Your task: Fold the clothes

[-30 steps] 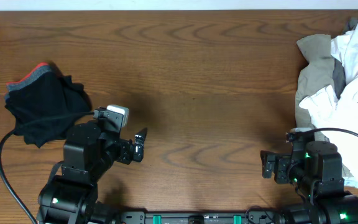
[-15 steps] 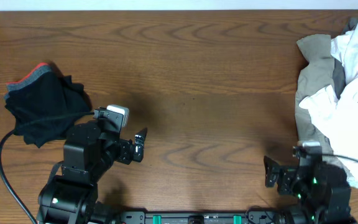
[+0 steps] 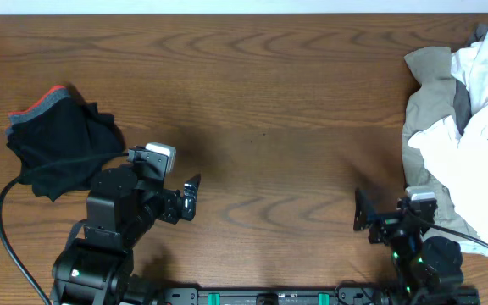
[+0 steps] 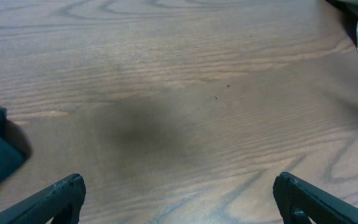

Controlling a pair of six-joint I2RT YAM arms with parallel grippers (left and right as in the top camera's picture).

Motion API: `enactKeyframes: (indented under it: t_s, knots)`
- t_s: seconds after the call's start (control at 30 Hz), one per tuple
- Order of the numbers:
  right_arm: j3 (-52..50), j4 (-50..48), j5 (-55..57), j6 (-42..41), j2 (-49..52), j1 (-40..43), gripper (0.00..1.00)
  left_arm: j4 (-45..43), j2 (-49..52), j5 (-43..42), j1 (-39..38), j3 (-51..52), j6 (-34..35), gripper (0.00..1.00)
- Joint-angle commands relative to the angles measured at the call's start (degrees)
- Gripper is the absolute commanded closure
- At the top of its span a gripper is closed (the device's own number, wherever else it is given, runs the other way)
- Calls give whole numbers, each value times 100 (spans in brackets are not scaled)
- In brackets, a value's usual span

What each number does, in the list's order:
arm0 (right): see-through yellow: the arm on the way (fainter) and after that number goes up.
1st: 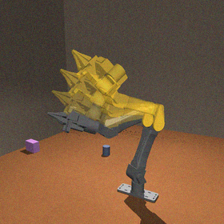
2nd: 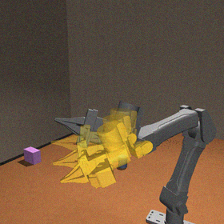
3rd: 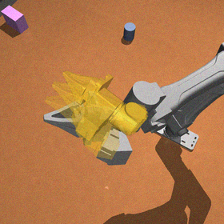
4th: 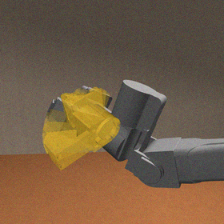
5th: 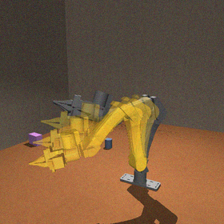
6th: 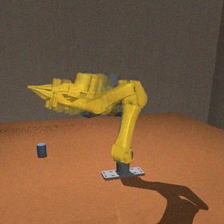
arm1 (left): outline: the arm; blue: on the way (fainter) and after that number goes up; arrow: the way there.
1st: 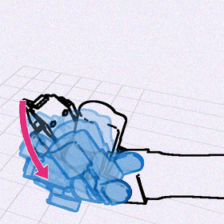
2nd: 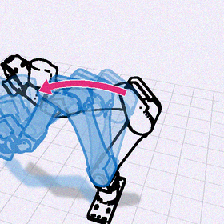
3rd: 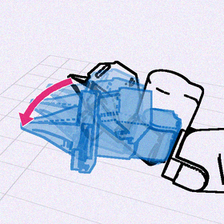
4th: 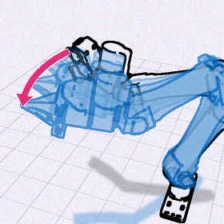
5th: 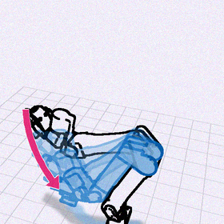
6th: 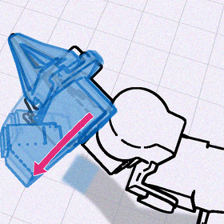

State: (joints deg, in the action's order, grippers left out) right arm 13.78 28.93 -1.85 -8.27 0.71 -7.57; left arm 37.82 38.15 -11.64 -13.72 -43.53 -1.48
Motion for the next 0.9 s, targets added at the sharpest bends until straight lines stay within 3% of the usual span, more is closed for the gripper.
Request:
enactKeyframes:
  t_s: [0.0, 0.2, 0.4, 0.87]
  knots:
    - [-503, -820, 35, 131, -39, 55, 1, -17, -4, 20, -20, 26, 26, 2]
    - [-1349, -2551, 9, 382, -42, 55, 1, -17, -4, 20, -20, 26, 26, 2]
    - [-1349, -2487, -96, 1578, -42, 50, 1, -17, -4, 20, -20, 26, 26, 2]
    - [-1349, -2490, -94, 1519, -39, 48, 1, -17, -4, 20, -20, 26, 26, 2]
